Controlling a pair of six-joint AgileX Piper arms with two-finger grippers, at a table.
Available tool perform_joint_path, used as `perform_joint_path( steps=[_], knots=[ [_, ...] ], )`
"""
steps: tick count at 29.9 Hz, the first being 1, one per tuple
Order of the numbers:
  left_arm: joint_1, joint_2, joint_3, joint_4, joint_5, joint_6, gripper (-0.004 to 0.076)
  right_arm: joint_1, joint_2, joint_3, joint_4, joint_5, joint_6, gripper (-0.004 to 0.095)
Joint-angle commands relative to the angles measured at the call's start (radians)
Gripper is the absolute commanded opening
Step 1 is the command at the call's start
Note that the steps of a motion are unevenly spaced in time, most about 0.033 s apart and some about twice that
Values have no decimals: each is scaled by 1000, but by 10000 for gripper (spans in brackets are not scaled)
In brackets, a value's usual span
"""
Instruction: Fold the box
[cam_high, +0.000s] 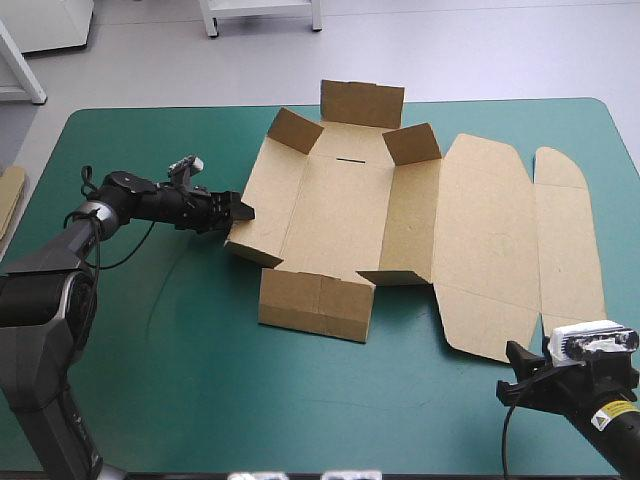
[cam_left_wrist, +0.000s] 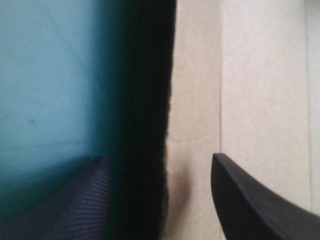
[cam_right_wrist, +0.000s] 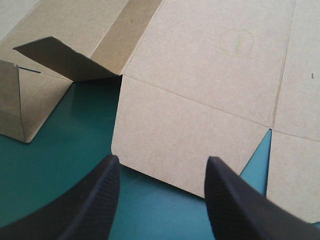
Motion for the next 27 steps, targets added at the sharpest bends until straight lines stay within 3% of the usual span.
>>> perform_joint_path(
  steps=[1, 16, 20, 24, 27],
  knots=[
    [-2, -43, -33, -210, 43, 89, 430, 0, 17, -37, 8, -66, 0, 490],
    [-81, 18, -50, -320, 39, 127, 401, 0, 17, -37, 5, -66, 19, 486],
    [-79, 18, -87, -330, 20, 144, 261, 0, 17, -37, 5, -66, 22, 486],
    [-81, 20, -121, -332, -18, 173, 17, 0, 17, -37, 5, -66, 26, 486],
    [-83, 26, -130, -325, 2, 219, -8, 0, 17, -37, 5, -66, 26, 486]
  ],
)
